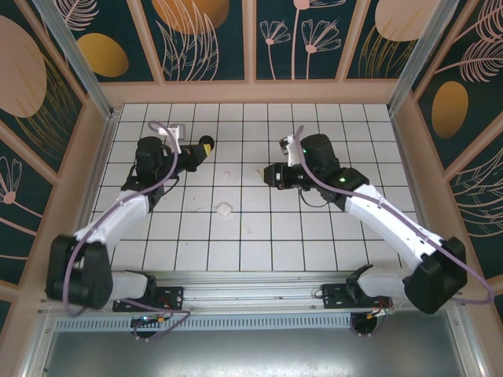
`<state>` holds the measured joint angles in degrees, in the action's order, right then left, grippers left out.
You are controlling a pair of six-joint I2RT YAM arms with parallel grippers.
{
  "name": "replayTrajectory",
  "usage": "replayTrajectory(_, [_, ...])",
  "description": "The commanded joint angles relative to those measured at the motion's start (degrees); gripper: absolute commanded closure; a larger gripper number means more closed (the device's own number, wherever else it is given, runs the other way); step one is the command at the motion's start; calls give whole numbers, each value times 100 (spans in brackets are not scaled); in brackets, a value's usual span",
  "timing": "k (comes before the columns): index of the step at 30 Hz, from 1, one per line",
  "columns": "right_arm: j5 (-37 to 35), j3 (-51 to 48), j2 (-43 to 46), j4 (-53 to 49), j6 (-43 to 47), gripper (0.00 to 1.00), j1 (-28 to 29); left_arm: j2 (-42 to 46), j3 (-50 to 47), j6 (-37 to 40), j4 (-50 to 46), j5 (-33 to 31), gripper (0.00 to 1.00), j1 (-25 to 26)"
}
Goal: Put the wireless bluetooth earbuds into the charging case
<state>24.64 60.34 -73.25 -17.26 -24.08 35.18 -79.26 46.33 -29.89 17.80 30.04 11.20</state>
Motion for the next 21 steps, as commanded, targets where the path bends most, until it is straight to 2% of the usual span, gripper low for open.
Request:
replayTrajectory(1, [30, -129, -332, 476, -80, 74, -37, -739, 216, -698, 223, 562, 100, -306])
replayTrajectory(8, [109, -297, -1089, 935, -311, 73, -37, -1740, 264, -611, -27, 103, 100, -361])
replayTrajectory(14, [894, -193, -1684, 1440, -338, 69, 30, -2097, 114, -469, -323, -270, 98, -356])
replayTrajectory(21, [468, 620, -2346, 623, 311, 66, 503, -2584, 299, -339, -633, -423, 95, -362])
